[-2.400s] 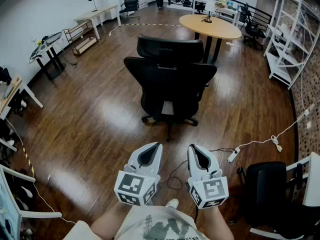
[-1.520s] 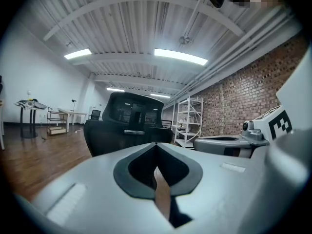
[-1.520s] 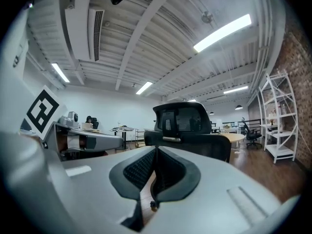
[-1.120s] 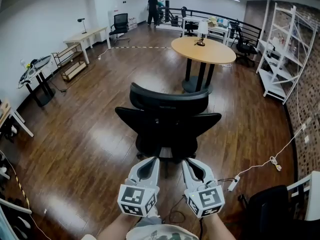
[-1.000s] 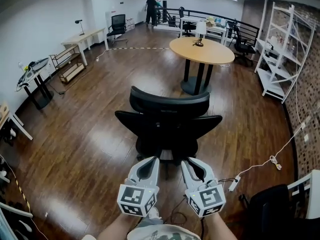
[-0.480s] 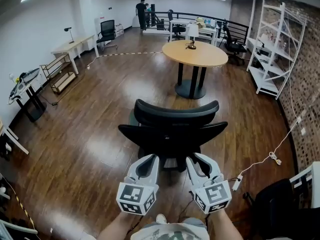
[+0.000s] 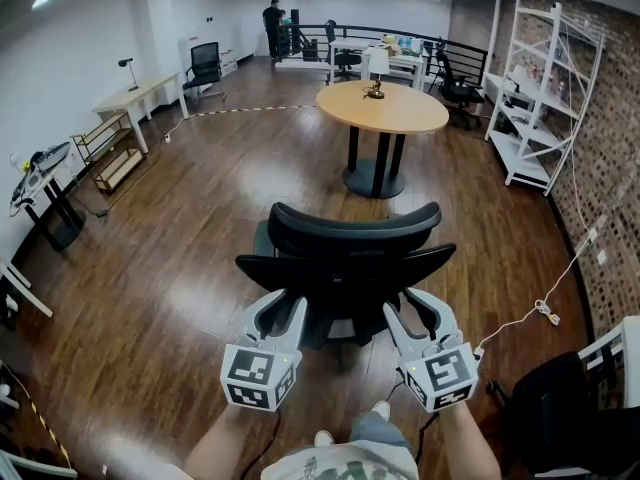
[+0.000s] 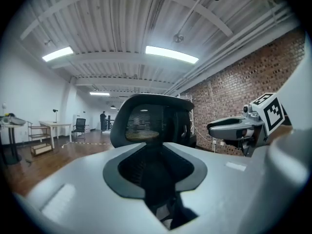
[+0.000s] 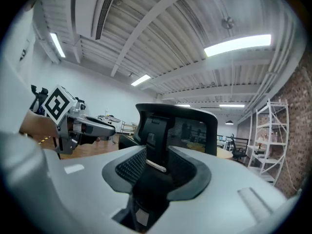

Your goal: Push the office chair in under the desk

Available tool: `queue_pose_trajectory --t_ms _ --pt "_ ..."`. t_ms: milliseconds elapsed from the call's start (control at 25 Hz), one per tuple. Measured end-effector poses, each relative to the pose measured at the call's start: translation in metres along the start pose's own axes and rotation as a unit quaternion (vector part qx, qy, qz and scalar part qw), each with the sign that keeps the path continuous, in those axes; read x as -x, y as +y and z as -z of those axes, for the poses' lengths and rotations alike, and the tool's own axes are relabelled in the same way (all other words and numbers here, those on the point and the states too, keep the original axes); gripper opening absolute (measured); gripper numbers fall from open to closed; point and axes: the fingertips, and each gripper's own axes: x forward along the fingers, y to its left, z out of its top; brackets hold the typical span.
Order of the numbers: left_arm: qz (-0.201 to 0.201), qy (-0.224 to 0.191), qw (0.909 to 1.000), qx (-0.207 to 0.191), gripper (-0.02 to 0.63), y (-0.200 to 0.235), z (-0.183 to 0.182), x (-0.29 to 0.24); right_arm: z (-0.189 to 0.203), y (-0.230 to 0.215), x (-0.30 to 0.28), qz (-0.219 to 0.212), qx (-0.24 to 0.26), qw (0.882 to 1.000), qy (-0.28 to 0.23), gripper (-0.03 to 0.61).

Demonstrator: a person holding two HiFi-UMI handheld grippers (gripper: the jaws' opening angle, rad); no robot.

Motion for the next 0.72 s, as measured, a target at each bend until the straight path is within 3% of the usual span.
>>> queue_pose_trajectory --t_ms 360,720 --pt "-0.03 0.026 0.9971 -0.064 0.163 0.045 0.001 -0.024 0.006 -0.039 -0.012 -0.008 0.063 0.998 0.017 0.161" --pt "-0.025 0.088 0.9853 -0.144 0.257 0.075 0.016 -0.047 0.017 -0.074 -0.032 -0.034 0.133 0.989 0.055 0.219"
